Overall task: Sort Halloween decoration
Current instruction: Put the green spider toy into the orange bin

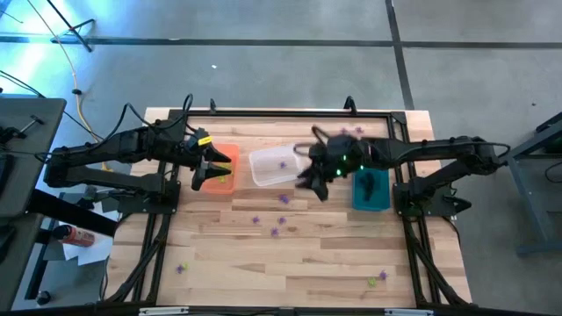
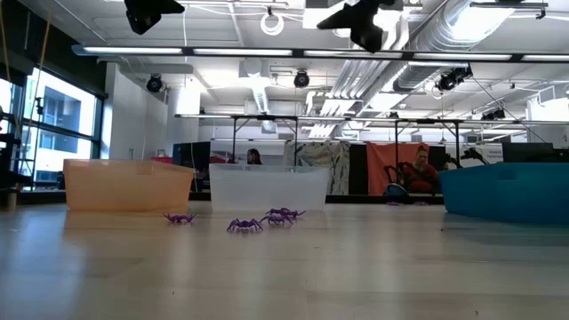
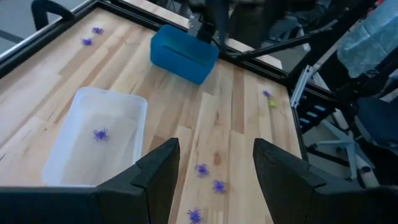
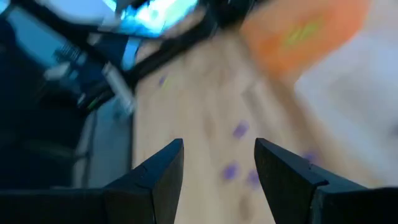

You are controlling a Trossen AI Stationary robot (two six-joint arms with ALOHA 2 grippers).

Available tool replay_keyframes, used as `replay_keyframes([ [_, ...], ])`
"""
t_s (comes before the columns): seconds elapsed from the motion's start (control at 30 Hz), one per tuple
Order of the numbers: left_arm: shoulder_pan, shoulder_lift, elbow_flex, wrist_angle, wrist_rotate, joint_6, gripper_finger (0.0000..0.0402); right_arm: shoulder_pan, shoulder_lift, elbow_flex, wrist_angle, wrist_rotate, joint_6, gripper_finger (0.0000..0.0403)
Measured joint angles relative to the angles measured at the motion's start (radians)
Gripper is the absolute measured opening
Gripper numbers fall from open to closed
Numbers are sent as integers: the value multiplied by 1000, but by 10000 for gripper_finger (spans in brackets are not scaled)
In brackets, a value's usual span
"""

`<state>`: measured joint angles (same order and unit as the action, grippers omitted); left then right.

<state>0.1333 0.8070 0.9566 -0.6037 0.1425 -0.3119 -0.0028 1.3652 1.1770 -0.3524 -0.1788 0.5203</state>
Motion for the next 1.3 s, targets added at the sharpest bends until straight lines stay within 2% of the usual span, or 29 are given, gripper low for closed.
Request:
replay_keyframes([
  [0.2,-4,21,0,24,0,0,191,191,26,0,-193,-69,287,193],
  [0.43,-3,38,0,25,0,0,190,455,162,0,-328,-75,815,193],
  [0.63,-3,41,0,27,0,10,190,623,320,-1,-403,-261,1128,193],
  [0.77,-3,41,0,27,0,9,190,688,412,-1,-436,-354,1184,193],
  [0.97,-3,41,0,27,0,9,190,744,486,-39,-412,-425,1218,193],
  [1.3,-3,41,0,27,0,1,190,787,486,-218,-111,-427,1411,192],
])
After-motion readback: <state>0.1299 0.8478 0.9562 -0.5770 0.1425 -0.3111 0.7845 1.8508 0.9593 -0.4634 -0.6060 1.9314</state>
